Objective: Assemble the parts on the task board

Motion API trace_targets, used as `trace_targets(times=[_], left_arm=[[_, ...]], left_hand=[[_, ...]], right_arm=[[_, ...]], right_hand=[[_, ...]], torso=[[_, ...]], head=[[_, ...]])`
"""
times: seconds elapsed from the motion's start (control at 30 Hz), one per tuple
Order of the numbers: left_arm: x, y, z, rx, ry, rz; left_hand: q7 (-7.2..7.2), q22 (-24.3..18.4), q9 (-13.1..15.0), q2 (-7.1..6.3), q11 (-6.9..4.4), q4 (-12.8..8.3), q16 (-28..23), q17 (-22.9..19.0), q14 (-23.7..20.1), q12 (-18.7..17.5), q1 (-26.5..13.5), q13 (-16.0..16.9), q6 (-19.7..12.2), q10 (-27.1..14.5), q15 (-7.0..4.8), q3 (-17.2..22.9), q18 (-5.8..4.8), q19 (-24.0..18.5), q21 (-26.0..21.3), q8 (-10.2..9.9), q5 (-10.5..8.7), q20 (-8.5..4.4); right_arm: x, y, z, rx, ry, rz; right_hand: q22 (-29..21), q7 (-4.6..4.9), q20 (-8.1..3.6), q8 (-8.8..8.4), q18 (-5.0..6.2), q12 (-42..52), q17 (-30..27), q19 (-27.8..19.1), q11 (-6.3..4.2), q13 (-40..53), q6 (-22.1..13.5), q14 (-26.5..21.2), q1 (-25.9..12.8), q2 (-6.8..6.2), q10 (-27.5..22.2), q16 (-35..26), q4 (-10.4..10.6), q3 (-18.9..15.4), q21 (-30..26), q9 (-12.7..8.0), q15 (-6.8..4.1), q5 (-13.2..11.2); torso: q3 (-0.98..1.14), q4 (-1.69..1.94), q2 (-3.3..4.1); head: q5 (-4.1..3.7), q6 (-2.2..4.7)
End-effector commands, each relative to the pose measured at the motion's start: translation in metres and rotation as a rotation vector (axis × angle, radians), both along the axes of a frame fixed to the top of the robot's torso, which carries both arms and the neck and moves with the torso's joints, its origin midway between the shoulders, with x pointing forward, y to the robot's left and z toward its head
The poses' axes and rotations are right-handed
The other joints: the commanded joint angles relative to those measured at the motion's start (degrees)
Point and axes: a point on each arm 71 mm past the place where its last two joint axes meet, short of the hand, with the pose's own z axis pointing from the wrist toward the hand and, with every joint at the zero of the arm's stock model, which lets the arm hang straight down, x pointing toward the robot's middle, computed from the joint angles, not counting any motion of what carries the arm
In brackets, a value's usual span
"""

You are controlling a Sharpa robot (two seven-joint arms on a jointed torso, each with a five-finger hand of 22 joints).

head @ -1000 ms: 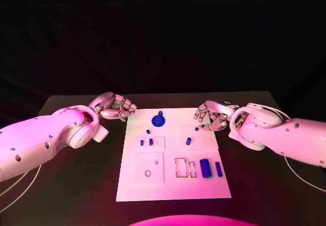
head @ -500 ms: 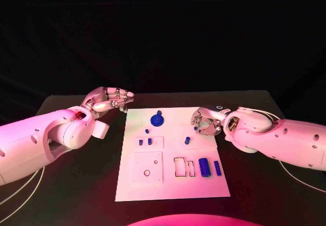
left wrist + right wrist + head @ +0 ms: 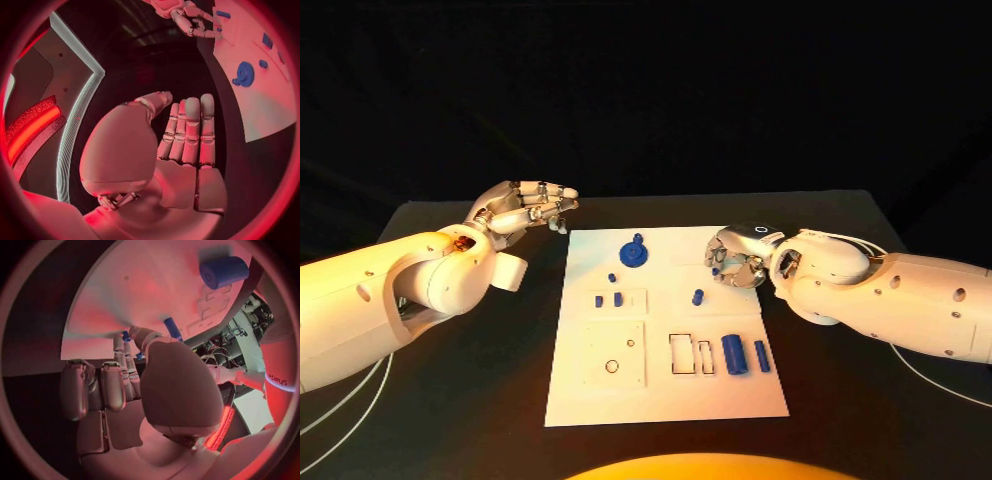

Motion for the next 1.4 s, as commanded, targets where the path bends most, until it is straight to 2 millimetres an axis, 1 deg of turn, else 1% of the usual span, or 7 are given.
trace_targets(times=[0.03, 0.23, 0.33, 0.43, 0.7, 1.1, 1.4], left_arm=[[0.0, -0.001, 0.002, -0.03, -0.007, -0.009], [0.0, 0.0, 0.002, -0.028, -0.004, -0.006], [0.0, 0.0, 0.002, -0.027, -0.002, -0.005], [0.0, 0.001, 0.001, -0.026, 0.0, -0.005], [-0.001, 0.002, 0.001, -0.023, 0.004, -0.002], [-0.001, 0.002, 0.001, -0.02, 0.008, -0.001], [0.0, 0.003, 0.0, -0.018, 0.01, 0.002]], left_hand=[[0.15, 0.0, 0.1, 0.44, -0.09, -0.1, -0.2, -0.1, -0.2, 0.3, 0.2, 0.1, 0.4, 0.3, -0.04, -0.2, 0.87, 0.3, -0.4, 0.3, -0.05, -0.02], [0.16, -0.1, 0.1, 0.49, -0.08, -0.1, -0.2, -0.1, -0.3, 0.4, 0.2, 0.1, 0.4, 0.3, -0.04, -0.2, 0.86, 0.3, -0.4, 0.3, -0.05, -0.03], [0.16, -0.1, 0.1, 0.51, -0.08, -0.2, -0.3, -0.1, -0.3, 0.4, 0.2, 0.1, 0.4, 0.3, -0.05, -0.2, 0.86, 0.3, -0.4, 0.3, -0.05, -0.04], [0.17, -0.1, 0.1, 0.55, -0.08, -0.2, -0.3, -0.1, -0.3, 0.4, 0.3, 0.1, 0.4, 0.3, -0.05, -0.2, 0.86, 0.3, -0.5, 0.3, -0.05, -0.05], [0.18, -0.1, 0.1, 0.59, -0.07, -0.2, -0.3, -0.2, -0.3, 0.4, 0.4, 0.1, 0.4, 0.2, -0.06, -0.2, 0.86, 0.3, -0.5, 0.3, -0.05, -0.07], [0.42, -0.4, 0.0, 0.54, 0.16, -0.3, -0.7, -0.4, -0.5, 0.3, 0.4, 0.0, -0.3, -0.5, 0.09, -0.6, 0.78, 0.3, -0.9, 0.1, -0.05, -0.06], [0.49, -0.4, -0.1, 0.55, 0.23, -0.3, -0.8, -0.4, -0.6, 0.3, 0.4, 0.0, -0.5, -0.7, 0.15, -0.6, 0.76, 0.3, -1.0, 0.0, -0.04, -0.03]], right_arm=[[0.0, 0.0, -0.003, -0.022, -0.012, 0.002], [-0.001, 0.002, -0.003, -0.011, -0.015, 0.011], [-0.002, 0.003, -0.004, -0.013, -0.012, 0.013], [-0.003, 0.003, -0.005, -0.03, -0.017, 0.01], [-0.004, 0.004, -0.005, -0.06, -0.048, 0.003], [-0.007, 0.008, 0.001, -0.039, -0.112, 0.006], [-0.01, 0.008, 0.017, 0.013, -0.153, 0.001]], right_hand=[[9.8, -0.01, -0.09, -0.21, 0.29, -0.3, 0.1, 2.0, -0.05, -0.4, 0.7, 2.5, -0.1, 0.68, 0.5, 0.0, -0.2, 0.7, 0.3, 0.0, -0.01, -0.3], [10.5, -0.79, -0.5, 0.6, -0.04, -0.3, 0.4, 2.6, -0.78, -0.9, 2.9, 2.6, 0.1, 2.05, 2.9, 0.3, -1.1, 3.9, 1.9, 0.6, -0.62, -2.9], [11.2, -1.45, -0.91, 1.6, -0.3, -0.2, 0.0, 3.1, -1.48, -0.9, 4.6, 2.6, 0.3, 3.09, 4.8, 0.0, -2.3, 5.4, 3.2, 1.4, -1.24, -3.4], [11.5, -1.69, -1.5, 2.52, -0.45, -0.2, -0.5, 3.3, -2.09, -0.7, 5.7, 2.6, 1.1, 4.06, 6.9, -0.3, -4.6, 7.3, 3.9, 2.3, -1.81, -3.5], [12.0, -1.83, -1.8, 2.75, -0.61, -1.2, -1.0, 3.5, -2.26, -0.7, 5.7, 2.6, 0.5, 3.96, 8.3, -0.5, -7.5, 10.1, 4.6, 3.3, -2.01, -3.7], [12.1, -1.84, -1.83, 2.78, -0.68, -1.6, -1.0, 3.6, -2.28, -0.6, 5.9, 2.6, -0.2, 3.85, 8.7, -0.4, -8.2, 10.9, 4.9, 3.6, -2.03, -3.9], [12.3, -1.82, -1.84, 2.8, -0.76, -1.7, -0.9, 3.8, -2.29, -0.6, 5.9, 2.7, -0.6, 3.76, 8.9, -0.4, -8.4, 11.1, 5.3, 3.8, -2.04, -3.8]], torso=[[0.02, -0.02, 0.01], [0.04, -0.05, 0.0], [0.04, -0.04, -0.02], [0.06, -0.04, -0.02], [0.01, -0.04, -0.01], [-0.07, -0.05, -0.13], [-0.07, -0.02, -0.13]], head=[[-0.05, -0.1], [-0.07, -0.19], [-0.13, -0.31], [-0.22, -0.37], [-0.4, -0.45], [-0.53, -0.39], [-0.61, -0.2]])
